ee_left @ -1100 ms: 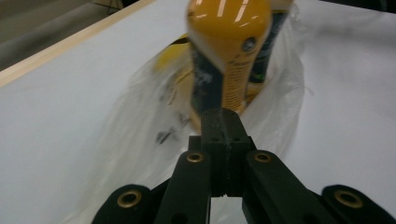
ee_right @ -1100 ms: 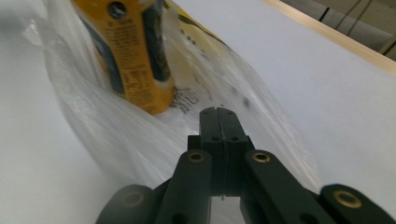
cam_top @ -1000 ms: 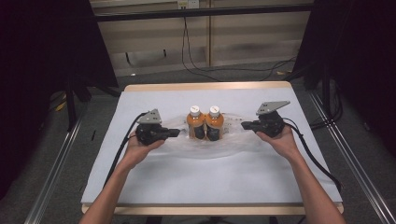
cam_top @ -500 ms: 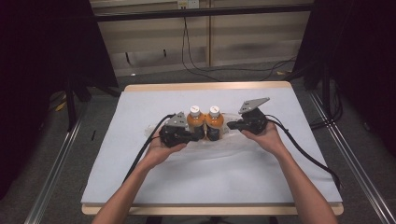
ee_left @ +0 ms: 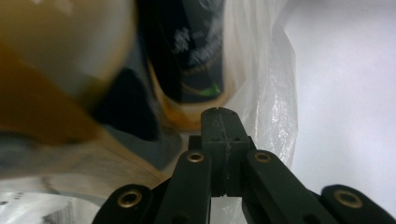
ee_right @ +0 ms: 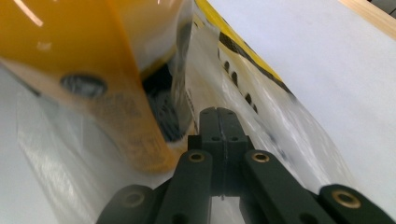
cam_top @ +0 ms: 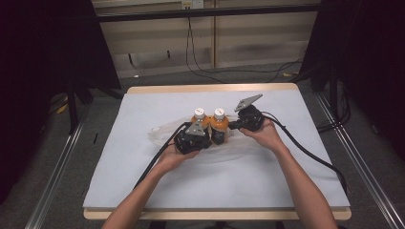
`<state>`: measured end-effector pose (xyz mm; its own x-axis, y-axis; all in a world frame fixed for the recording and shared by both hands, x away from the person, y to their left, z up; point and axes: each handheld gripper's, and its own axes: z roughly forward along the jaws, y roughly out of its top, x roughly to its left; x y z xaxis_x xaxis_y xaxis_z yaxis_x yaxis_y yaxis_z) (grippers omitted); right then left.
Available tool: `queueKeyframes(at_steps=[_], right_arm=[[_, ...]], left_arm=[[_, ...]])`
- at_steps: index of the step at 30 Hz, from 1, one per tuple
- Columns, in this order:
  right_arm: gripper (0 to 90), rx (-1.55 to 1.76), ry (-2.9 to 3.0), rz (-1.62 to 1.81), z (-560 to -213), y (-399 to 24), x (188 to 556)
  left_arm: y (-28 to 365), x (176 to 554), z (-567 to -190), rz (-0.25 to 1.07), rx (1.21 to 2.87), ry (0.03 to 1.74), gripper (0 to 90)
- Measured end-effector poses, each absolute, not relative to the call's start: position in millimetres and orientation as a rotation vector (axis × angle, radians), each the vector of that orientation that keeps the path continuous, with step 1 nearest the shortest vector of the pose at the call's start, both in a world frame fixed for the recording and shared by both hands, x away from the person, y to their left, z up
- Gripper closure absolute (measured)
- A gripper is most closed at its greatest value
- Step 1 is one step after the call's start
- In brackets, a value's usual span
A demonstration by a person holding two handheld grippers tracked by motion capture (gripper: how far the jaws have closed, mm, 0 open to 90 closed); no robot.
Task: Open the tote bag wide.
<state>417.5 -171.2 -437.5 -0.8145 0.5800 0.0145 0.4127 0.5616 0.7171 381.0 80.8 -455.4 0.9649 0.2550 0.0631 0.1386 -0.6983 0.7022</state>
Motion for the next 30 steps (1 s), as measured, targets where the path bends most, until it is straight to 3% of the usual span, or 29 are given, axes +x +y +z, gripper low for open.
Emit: queueKeyframes(at_steps=[13,30], right_arm=[[90.0,0.907,2.656,1.012,-461.6,-155.6,454.3],[90.0,1.025,2.687,0.933,-473.9,-134.8,484.0]], left_arm=[[73.7,374.2,-476.8,0.165,2.397,0.273,90.0],[77.8,359.4,-476.9,0.119,2.401,0.237,90.0]])
